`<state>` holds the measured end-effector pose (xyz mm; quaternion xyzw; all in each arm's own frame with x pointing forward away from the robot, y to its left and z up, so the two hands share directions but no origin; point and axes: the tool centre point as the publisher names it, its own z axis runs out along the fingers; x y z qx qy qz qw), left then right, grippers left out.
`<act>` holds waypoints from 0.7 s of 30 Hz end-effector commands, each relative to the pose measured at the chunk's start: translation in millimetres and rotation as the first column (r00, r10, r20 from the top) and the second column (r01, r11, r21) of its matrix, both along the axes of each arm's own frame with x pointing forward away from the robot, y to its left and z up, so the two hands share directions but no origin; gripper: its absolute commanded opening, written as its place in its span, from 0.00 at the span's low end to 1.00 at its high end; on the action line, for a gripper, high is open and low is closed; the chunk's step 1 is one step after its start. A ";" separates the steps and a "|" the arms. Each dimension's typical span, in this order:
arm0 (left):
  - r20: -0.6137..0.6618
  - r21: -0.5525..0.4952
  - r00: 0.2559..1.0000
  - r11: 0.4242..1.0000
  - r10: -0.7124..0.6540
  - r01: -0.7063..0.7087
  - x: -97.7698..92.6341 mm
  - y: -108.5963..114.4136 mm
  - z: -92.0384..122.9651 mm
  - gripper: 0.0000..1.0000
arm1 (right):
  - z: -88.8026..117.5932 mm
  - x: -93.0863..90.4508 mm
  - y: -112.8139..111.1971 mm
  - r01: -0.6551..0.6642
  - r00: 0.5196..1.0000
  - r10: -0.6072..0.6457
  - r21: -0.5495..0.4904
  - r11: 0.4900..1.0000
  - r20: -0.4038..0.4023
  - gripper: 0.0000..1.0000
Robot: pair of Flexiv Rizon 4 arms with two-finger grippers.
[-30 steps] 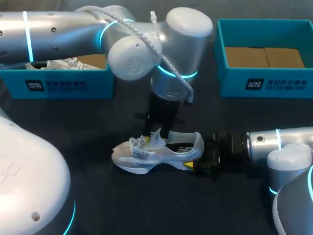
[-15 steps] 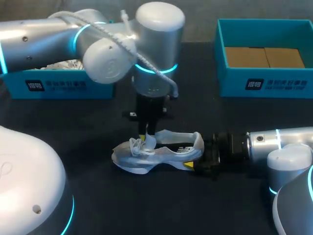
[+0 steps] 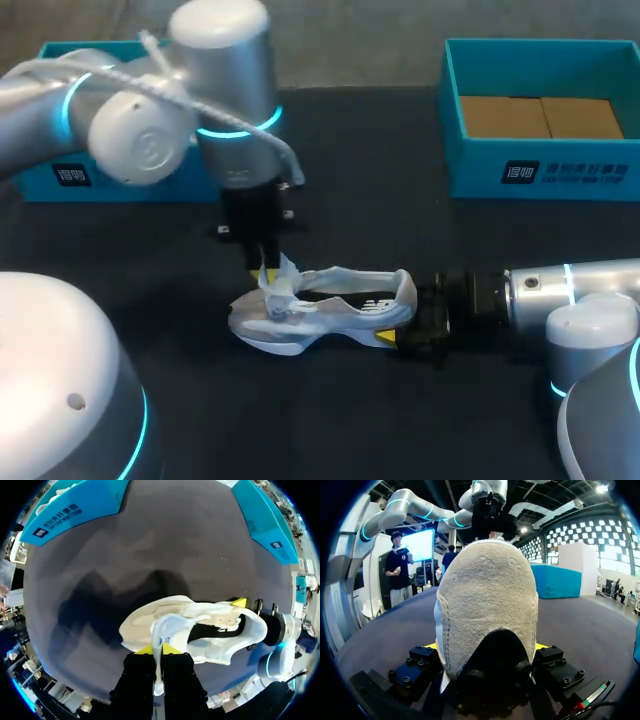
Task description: Take the shoe out of the shoebox, open the shoe tongue, remove and reinsert the insole, then place the shoe into the shoebox
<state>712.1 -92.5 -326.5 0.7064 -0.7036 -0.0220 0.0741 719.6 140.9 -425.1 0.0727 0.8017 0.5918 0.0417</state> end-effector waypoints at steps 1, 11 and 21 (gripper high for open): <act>-0.017 -0.483 0.997 0.872 0.074 -0.073 -5.6 21.0 -5.2 0.00 | -0.2 0.9 1.9 -0.001 1.000 0.001 -0.006 1.000 -0.002 0.00; -0.057 -0.552 0.998 0.832 0.030 -0.056 -7.0 31.7 -20.4 0.00 | -0.2 0.9 1.9 -0.001 1.000 0.001 -0.006 1.000 -0.002 0.00; -0.061 -0.570 0.998 0.821 -0.013 -0.025 -12.0 33.7 -28.2 0.00 | -0.2 0.9 1.9 -0.001 1.000 0.001 -0.006 1.000 -0.002 0.00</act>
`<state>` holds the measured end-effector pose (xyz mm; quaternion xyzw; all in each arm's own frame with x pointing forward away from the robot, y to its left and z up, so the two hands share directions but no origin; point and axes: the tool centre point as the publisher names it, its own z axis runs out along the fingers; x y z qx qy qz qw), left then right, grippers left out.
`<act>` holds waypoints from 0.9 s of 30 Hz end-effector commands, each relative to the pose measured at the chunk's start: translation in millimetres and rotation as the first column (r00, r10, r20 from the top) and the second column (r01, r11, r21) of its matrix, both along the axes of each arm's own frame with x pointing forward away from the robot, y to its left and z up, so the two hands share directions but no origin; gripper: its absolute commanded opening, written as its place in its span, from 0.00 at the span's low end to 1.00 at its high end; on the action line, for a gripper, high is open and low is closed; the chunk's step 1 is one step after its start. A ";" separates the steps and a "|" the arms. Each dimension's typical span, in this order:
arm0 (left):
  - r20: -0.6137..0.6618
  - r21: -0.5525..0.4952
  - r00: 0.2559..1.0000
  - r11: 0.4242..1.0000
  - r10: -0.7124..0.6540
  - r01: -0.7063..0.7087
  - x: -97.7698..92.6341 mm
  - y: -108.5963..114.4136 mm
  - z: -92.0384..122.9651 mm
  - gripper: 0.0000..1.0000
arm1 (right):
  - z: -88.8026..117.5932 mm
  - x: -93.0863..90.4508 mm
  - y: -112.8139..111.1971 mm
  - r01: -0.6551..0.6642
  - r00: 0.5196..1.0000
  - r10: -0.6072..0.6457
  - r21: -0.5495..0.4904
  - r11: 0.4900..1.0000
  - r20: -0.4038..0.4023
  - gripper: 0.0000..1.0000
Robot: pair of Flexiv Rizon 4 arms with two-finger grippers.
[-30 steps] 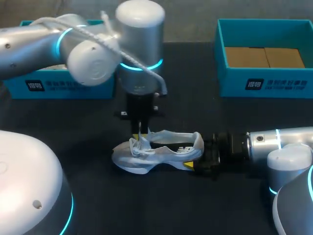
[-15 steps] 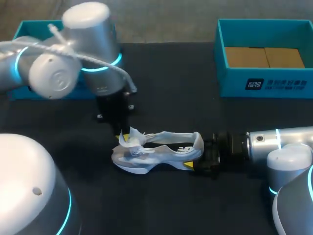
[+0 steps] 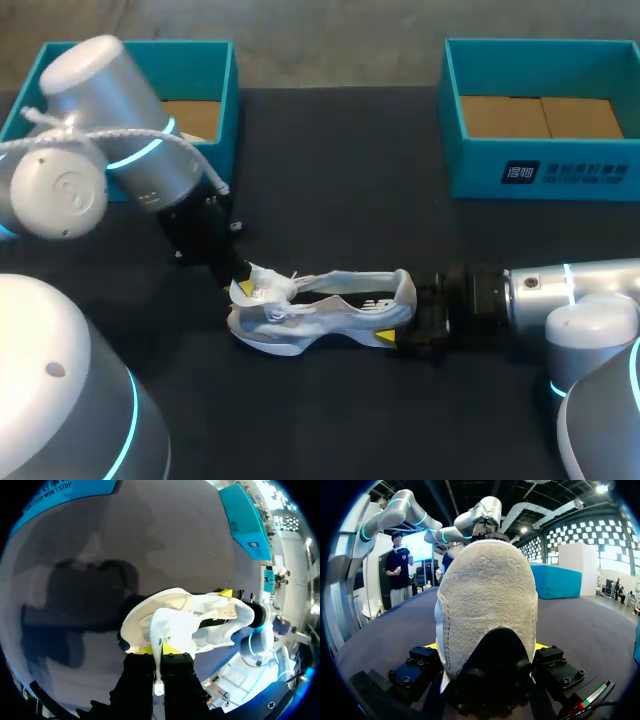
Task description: Take the shoe out of the shoebox, open the shoe tongue, remove and reinsert the insole, then place the shoe into the shoebox
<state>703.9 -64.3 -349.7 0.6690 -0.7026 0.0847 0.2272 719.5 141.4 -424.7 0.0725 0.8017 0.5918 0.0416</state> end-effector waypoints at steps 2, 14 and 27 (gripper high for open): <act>-0.009 -0.225 0.999 0.974 0.037 -0.038 -5.6 5.6 -5.6 0.00 | -0.5 0.9 1.4 -0.001 1.000 0.000 -0.006 1.000 -0.002 0.00; 0.029 -0.249 0.999 0.969 0.013 -0.005 -12.0 6.1 24.4 0.45 | -0.5 0.9 1.4 -0.001 1.000 0.000 -0.006 1.000 -0.002 0.00; 0.160 -0.165 0.983 0.980 -0.087 0.113 -11.5 -24.6 93.1 0.45 | -0.5 0.9 1.4 -0.001 1.000 0.000 -0.006 1.000 -0.002 0.00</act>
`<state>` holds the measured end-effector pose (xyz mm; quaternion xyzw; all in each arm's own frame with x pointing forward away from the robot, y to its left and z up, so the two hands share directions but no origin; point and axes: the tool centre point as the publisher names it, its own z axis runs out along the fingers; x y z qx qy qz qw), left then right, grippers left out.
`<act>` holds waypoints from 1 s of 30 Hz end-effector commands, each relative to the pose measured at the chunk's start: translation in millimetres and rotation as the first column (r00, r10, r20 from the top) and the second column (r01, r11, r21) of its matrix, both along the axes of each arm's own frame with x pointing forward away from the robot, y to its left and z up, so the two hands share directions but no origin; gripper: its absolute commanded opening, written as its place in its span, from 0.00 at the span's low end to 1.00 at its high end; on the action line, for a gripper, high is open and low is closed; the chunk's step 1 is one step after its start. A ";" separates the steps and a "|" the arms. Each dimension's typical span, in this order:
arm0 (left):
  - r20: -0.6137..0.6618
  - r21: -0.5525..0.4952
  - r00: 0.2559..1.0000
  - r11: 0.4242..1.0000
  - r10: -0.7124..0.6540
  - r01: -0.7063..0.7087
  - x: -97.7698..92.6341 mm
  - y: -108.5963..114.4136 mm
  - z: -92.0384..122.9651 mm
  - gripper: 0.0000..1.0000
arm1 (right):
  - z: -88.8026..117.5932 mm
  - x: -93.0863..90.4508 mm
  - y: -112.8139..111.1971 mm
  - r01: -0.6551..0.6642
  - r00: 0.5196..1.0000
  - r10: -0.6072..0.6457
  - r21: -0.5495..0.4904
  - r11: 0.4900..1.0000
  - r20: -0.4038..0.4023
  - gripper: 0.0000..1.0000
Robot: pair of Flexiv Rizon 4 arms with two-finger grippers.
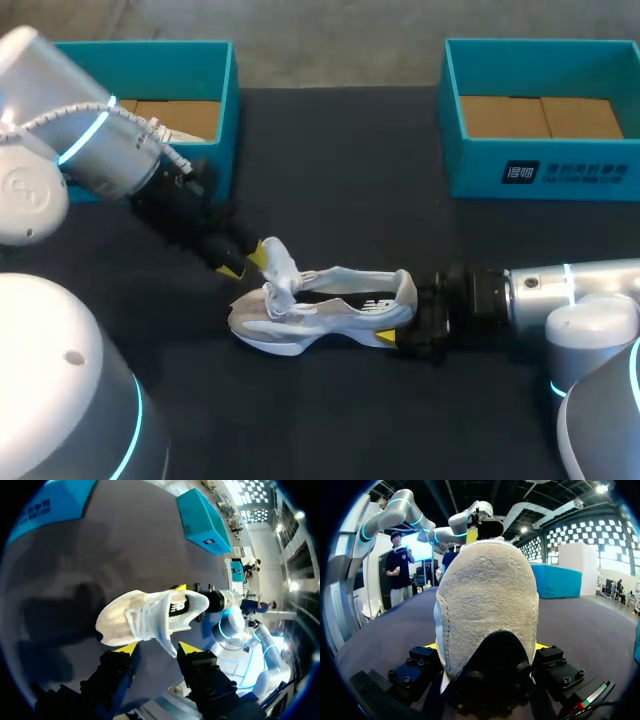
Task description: Take the shoe out of the shoebox, open the shoe tongue, remove and reinsert the insole, then place the shoe into the shoebox
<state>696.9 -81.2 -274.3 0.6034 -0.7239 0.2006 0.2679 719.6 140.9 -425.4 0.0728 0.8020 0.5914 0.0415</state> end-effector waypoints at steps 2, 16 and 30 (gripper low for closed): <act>0.037 0.073 0.997 0.995 -0.067 0.064 -4.1 -13.1 24.5 0.44 | 0.1 0.9 1.9 -0.001 1.000 0.001 -0.005 1.000 -0.002 0.00; 0.247 0.137 0.694 0.733 -0.677 0.666 -21.7 -35.0 50.9 0.00 | 0.1 0.9 1.9 -0.001 1.000 0.001 -0.005 1.000 -0.002 0.00; 0.269 0.327 0.283 0.363 -0.921 0.872 -24.4 -70.4 60.2 0.00 | 0.1 0.9 1.9 -0.001 1.000 0.001 -0.005 1.000 -0.002 0.00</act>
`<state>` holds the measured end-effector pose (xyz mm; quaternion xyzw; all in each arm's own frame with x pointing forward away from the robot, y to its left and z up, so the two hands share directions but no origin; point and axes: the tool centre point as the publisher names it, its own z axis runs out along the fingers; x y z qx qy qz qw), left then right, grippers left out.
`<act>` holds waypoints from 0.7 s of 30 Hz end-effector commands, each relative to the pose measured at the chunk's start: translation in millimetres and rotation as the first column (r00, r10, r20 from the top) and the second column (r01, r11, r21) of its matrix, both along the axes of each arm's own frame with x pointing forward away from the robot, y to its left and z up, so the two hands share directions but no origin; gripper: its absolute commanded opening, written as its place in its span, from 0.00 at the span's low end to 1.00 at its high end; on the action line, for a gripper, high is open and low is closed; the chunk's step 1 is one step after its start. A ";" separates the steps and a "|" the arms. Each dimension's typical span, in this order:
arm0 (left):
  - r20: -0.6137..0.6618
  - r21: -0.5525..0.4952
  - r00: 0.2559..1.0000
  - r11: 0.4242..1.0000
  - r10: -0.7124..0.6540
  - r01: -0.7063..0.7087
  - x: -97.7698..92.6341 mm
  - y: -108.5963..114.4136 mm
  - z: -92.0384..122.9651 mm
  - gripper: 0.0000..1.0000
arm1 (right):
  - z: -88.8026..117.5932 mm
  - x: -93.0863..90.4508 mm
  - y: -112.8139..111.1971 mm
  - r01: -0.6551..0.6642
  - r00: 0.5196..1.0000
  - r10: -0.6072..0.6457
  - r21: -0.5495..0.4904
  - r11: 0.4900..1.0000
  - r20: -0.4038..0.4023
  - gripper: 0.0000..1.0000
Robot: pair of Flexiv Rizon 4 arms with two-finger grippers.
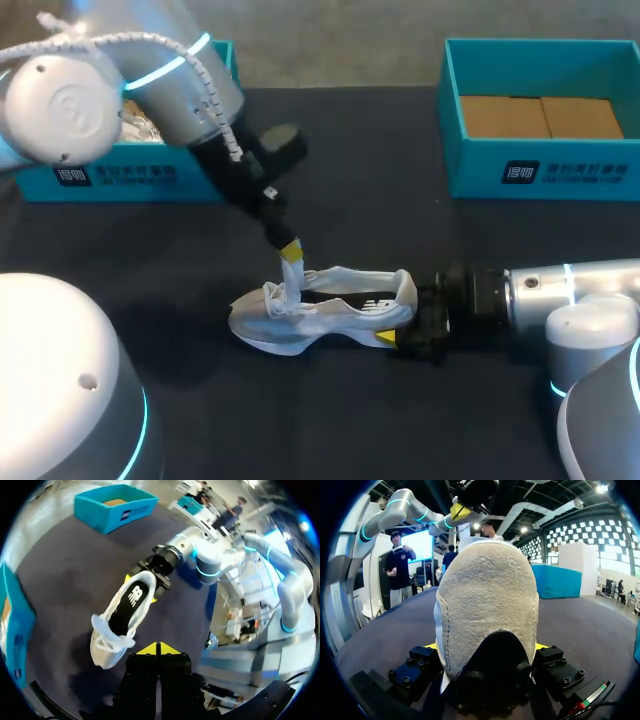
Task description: Take the shoe out of the shoebox, open the shoe tongue, remove and reinsert the insole, then place the shoe into the shoebox
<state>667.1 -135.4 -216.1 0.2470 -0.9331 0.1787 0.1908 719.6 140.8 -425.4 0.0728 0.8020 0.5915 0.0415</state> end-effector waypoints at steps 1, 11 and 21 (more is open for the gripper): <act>0.113 0.167 0.900 0.901 -0.422 0.401 5.2 -18.3 2.7 0.00 | 0.1 0.9 2.0 -0.001 1.000 0.001 -0.005 1.000 -0.002 0.00; 0.111 0.181 0.896 0.895 -0.430 0.407 5.3 -20.3 3.1 0.00 | 0.1 0.9 2.0 -0.001 1.000 0.001 -0.005 1.000 -0.002 0.00; 0.157 0.171 0.872 0.883 -0.463 0.438 7.5 -30.3 -5.8 0.00 | 0.1 0.9 2.0 -0.001 1.000 0.001 -0.005 1.000 -0.002 0.00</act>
